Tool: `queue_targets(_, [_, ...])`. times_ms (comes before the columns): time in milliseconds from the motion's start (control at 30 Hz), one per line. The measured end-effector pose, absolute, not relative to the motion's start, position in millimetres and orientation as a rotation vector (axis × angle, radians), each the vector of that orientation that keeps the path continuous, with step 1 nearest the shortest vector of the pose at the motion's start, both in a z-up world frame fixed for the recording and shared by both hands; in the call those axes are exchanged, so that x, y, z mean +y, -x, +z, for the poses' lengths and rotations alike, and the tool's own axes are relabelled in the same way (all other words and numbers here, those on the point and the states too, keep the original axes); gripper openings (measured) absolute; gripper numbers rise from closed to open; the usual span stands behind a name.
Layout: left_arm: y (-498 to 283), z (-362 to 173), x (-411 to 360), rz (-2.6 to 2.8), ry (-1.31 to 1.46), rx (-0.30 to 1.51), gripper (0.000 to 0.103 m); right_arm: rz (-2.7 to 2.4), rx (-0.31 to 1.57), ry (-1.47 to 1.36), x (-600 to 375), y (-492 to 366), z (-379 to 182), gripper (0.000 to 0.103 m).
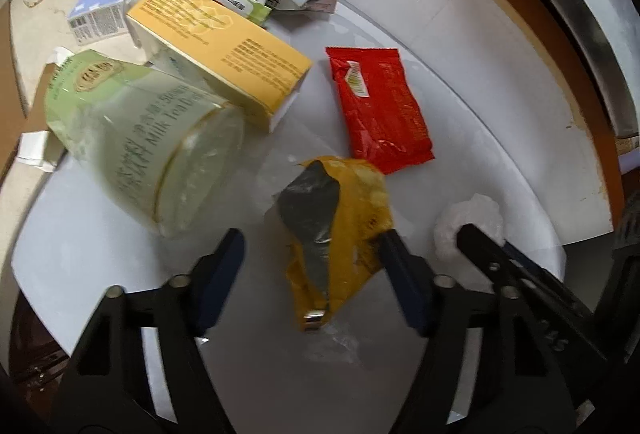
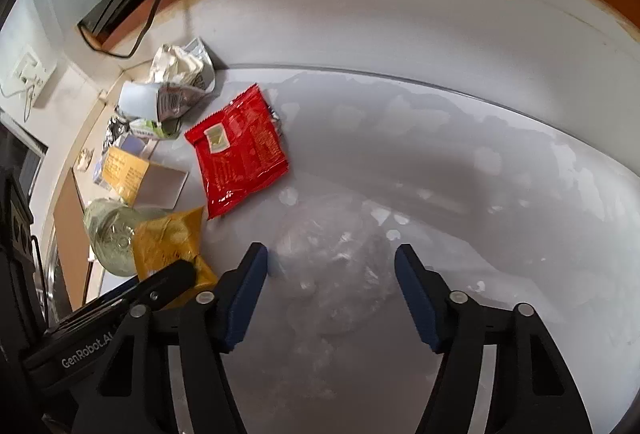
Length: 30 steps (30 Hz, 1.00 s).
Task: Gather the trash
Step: 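Grasp the clear plastic bag with the right tool while the left grasps the yellow wrapper, then carry the plastic bag and yellow wrapper down over the floor trash bin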
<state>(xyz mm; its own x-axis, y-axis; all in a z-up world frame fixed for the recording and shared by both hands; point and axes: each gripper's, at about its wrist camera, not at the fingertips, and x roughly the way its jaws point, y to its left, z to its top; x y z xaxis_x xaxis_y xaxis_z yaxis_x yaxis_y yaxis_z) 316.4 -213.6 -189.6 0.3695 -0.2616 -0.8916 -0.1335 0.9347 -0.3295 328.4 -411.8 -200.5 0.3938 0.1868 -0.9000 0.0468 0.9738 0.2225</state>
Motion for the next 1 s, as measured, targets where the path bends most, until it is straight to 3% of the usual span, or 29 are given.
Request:
queue_targets(100, [-314.6,-190.4,-214.2,-0.136,0.421,1.183,0.028,0.092,1.179,-0.228,-408.4,-329.9,-207.4,0.058])
queue_targets(167, [-312.3,-188.7,-216.5,-0.148,0.41,1.176,0.022,0.09,1.185,-0.244,-408.4,-330.3,-211.8,0.054])
queue_targets(200, [-310.3,-186.8,-217.8,-0.155,0.401,1.165,0.014,0.088,1.181,-0.249,-407.0,-330.9,-212.5,0.052])
queue_targets(367, [-292.6,-176.6,-211.8,-0.208,0.407,1.147,0.009,0.093,1.171,-0.206,-403.2,-322.2,-206.1,0.04])
queue_targets(767, [-212.5,-118.6,-172.3,-0.224,0.247,1.054,0.008,0.122,1.188,-0.205,-372.2,-269.3,-189.1,0.037])
queue_targets(1000, [-140.8,-74.9,-124.9,-0.204,0.114,0.962,0.008,0.121,1.123,-0.218,-339.8,-209.5,-151.1,0.037])
